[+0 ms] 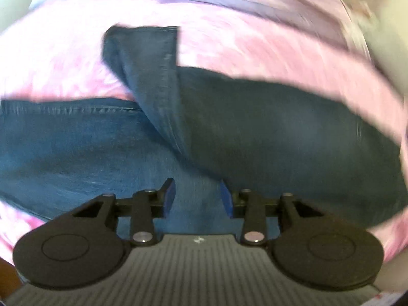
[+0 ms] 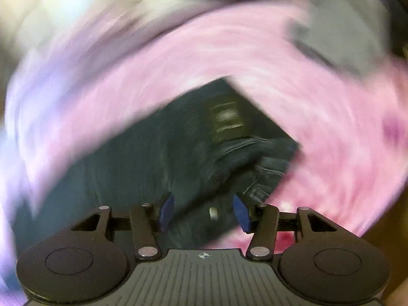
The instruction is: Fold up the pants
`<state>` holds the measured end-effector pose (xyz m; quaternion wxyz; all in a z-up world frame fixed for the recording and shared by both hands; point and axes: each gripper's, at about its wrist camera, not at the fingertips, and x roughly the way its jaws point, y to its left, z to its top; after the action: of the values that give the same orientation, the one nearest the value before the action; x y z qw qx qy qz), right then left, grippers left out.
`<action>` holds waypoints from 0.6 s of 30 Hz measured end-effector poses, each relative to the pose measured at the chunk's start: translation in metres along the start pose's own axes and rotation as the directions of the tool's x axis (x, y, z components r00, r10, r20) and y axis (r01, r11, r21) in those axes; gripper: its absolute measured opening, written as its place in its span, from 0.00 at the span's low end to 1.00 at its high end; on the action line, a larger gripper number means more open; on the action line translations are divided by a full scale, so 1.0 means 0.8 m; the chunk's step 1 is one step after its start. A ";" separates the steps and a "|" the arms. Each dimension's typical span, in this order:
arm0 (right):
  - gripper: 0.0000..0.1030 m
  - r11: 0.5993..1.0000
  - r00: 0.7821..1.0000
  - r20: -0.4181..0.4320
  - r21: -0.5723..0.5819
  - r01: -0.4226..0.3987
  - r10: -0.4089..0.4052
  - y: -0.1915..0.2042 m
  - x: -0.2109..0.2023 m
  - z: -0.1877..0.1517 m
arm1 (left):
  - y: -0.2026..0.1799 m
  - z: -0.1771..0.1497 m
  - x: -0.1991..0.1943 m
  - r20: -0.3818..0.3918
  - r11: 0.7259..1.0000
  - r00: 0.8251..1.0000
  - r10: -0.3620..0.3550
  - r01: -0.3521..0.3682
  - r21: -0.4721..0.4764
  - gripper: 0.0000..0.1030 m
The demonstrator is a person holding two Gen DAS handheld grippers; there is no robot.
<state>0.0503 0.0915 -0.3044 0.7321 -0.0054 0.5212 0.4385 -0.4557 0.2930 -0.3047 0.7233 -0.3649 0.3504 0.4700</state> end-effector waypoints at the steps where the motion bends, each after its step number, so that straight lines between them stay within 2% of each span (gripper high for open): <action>1: 0.47 0.989 0.999 0.019 0.138 -0.042 0.040 -0.015 0.006 0.007 | 0.009 0.006 0.005 -0.003 0.997 1.000 -0.018 0.018 -0.071 0.34; 2: 0.47 0.965 0.998 0.028 0.254 -0.062 0.057 -0.030 0.015 0.010 | 0.019 0.011 0.010 -0.010 0.991 0.999 -0.030 0.029 -0.129 0.34; 3: 0.47 0.951 0.998 0.024 0.304 -0.062 0.057 -0.034 0.027 0.020 | 0.026 0.016 0.016 -0.011 0.982 0.999 -0.042 0.039 -0.185 0.34; 5: 0.47 0.933 0.999 0.024 0.356 -0.051 0.045 -0.040 0.045 0.022 | 0.028 0.017 0.019 -0.004 0.972 0.999 -0.047 0.045 -0.233 0.35; 9: 0.47 0.899 0.998 0.050 0.433 -0.062 0.044 -0.049 0.064 0.032 | 0.025 0.021 0.030 -0.019 0.975 0.999 -0.041 0.036 -0.219 0.44; 13: 0.45 0.888 0.998 0.051 0.457 -0.047 0.026 -0.060 0.060 0.027 | 0.031 0.026 0.043 -0.022 0.972 1.000 -0.001 -0.004 -0.235 0.44; 15: 0.37 0.886 0.998 0.052 0.461 -0.039 0.017 -0.068 0.049 0.027 | 0.036 0.031 0.047 -0.012 0.966 1.000 0.004 -0.007 -0.258 0.44; 17: 0.14 0.894 0.999 0.035 0.448 -0.021 0.006 -0.068 0.048 0.029 | 0.036 0.037 0.048 0.001 0.965 1.000 0.016 -0.015 -0.262 0.39; 18: 0.12 0.898 1.000 0.028 0.440 -0.021 0.010 -0.069 0.053 0.034 | 0.034 0.043 0.048 0.015 0.967 0.999 0.028 -0.024 -0.252 0.35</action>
<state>0.1097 0.0974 -0.3496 0.7173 0.1699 0.5978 0.3150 -0.4639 0.3465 -0.3261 0.6681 -0.4449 0.2860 0.5234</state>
